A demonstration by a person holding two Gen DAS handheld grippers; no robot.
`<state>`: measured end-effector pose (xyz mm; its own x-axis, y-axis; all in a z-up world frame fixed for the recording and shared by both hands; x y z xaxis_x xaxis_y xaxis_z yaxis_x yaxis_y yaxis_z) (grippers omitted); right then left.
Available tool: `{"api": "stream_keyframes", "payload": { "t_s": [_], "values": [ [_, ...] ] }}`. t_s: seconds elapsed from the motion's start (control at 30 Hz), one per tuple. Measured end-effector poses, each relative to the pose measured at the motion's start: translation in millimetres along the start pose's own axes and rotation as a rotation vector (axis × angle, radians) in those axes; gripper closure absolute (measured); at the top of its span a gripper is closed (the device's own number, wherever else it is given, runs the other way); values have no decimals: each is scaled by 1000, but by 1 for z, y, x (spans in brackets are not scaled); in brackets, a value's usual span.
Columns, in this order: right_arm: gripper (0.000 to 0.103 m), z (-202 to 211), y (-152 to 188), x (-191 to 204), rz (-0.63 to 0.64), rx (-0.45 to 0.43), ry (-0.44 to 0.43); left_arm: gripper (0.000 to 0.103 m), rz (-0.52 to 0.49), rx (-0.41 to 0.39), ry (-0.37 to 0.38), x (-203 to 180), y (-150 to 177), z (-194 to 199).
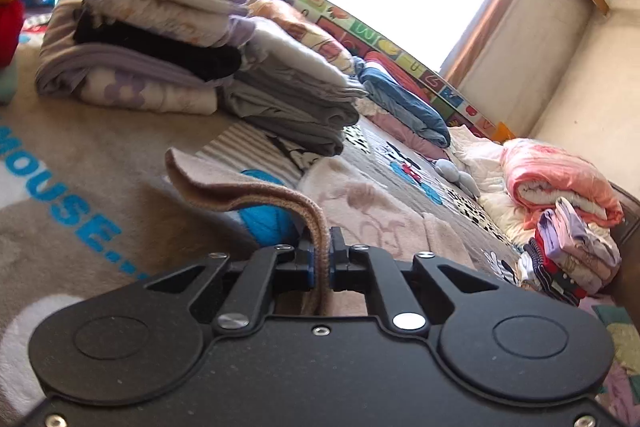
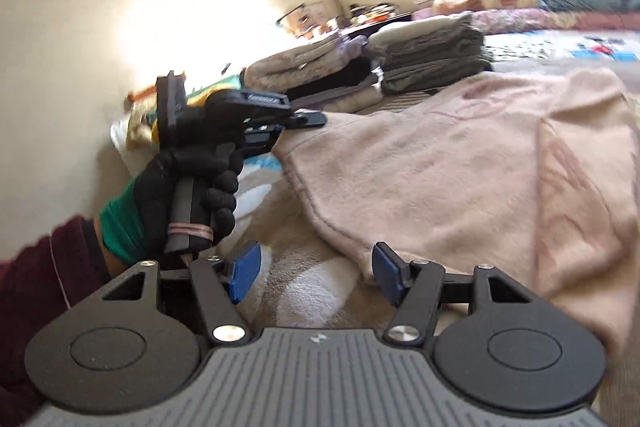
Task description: Fold clothes
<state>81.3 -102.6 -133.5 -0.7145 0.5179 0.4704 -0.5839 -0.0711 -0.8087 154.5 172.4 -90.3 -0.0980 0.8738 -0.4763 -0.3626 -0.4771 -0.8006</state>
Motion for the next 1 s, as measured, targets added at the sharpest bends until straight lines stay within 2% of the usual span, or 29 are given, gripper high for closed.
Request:
{"api": "stream_keyframes", "payload": {
  "t_s": [0.1, 0.2, 0.47, 0.6, 0.77, 1.0],
  "values": [
    [40, 32, 1, -28, -151, -105, 5, 99, -128, -1, 21, -35, 8, -4],
    [40, 49, -11, -44, -221, -200, -18, 99, -263, 10, 42, -70, 23, -9],
    [40, 53, -15, -60, -263, -253, -34, 99, -497, 38, 131, -144, 66, -26],
    [40, 62, -21, -75, -310, -314, -32, 99, -596, 100, 185, -168, 95, -34],
    [40, 72, -23, -104, -412, -390, -13, 99, -650, 175, 188, -175, 126, -51],
    [40, 67, -16, -141, -545, -442, 19, 99, -628, 159, 205, -180, 125, -53]
  ]
}}
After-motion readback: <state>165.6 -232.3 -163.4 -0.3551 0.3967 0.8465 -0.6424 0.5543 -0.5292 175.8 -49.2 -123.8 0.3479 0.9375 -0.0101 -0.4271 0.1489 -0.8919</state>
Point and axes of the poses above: each gripper's, at about its wrist camera, not at the fingertips, and z roughly against the way its jaws point, x to its left, y to its underside, the point moved 6 cm from there along -z, roughly the way its jaws point, and after that the axes turned 2 degrees about x, right-handed, at the moved point
